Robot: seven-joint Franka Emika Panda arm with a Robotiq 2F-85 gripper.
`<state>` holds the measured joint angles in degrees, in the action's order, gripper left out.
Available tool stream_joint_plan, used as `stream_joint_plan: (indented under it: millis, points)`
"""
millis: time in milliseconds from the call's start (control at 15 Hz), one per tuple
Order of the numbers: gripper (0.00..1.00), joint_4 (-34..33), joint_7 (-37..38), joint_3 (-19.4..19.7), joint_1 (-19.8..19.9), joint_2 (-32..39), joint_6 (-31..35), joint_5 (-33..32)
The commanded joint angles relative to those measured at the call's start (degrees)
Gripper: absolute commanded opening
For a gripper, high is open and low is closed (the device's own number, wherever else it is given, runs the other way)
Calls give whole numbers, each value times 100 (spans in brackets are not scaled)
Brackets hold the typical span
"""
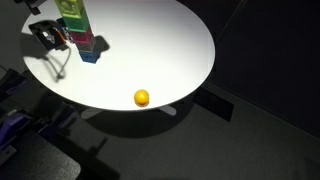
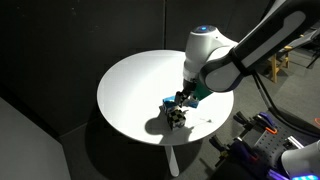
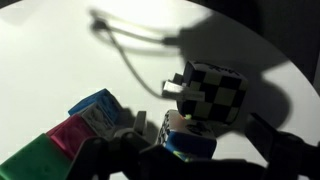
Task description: Pick up the block with the number one on it and put it on the block with the number four on it
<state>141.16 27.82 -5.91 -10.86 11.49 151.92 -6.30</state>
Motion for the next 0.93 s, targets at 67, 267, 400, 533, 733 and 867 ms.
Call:
stream_joint_plan:
  millis: [67,267,400,533,733,867]
  points:
    - [100,-1,-34,80,-77,-7,-7,39]
    - [100,52,-28,86,-77,-14,61,47]
    - [100,32,70,124,-130,77,114,-58]
    - [100,-13,187,179,-217,213,167,-196]
    - [100,-69,268,281,-374,415,251,-269]
    - [100,-105,381,397,-532,557,339,-367]
